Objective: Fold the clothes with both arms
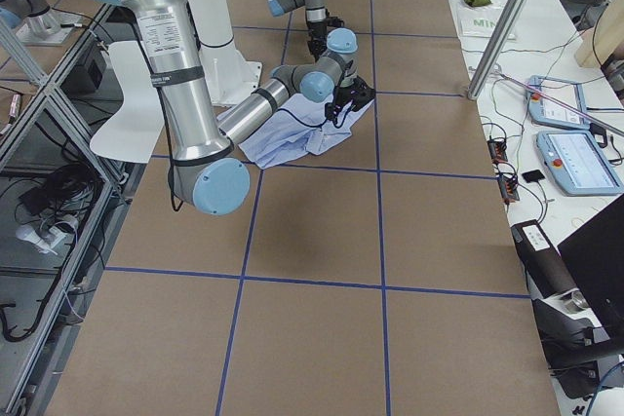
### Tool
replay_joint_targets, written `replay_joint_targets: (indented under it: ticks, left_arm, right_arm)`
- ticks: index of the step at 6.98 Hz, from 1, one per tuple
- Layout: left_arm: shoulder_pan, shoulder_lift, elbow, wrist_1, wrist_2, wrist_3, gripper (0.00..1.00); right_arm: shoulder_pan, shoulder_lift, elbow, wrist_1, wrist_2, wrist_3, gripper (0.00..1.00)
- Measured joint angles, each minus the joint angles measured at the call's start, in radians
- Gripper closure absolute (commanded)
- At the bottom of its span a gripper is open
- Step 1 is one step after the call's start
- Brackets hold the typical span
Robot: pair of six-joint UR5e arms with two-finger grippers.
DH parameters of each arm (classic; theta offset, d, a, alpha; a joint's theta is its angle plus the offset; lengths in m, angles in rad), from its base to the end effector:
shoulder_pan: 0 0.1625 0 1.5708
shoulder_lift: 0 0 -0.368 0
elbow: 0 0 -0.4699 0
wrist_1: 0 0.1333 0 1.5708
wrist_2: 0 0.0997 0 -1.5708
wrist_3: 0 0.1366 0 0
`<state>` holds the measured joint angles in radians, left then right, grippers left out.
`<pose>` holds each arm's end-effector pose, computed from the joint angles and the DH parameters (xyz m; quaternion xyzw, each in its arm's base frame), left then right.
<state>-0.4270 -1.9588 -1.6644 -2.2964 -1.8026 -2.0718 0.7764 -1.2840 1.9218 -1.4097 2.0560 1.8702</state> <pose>0.6089 -0.3890 0.2396 -0.1160 0.5599 -0.3073 0.7607 -0.4062 -0.4965 0.2485 -0.1259 -0.4191 0.3779 0.8159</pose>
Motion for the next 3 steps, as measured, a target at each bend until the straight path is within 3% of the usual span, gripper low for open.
replay_joint_targets:
  ticks: [1,3]
  left_arm:
    - [0.0,0.0,0.0,0.0,0.003,-0.01,1.0]
    - [0.0,0.002,-0.003,0.0,0.004,-0.018,1.0]
  right_arm:
    - [0.0,0.0,-0.001,0.0,-0.001,0.001,0.0]
    - [0.001,0.0,-0.002,0.0,-0.002,0.002,0.0]
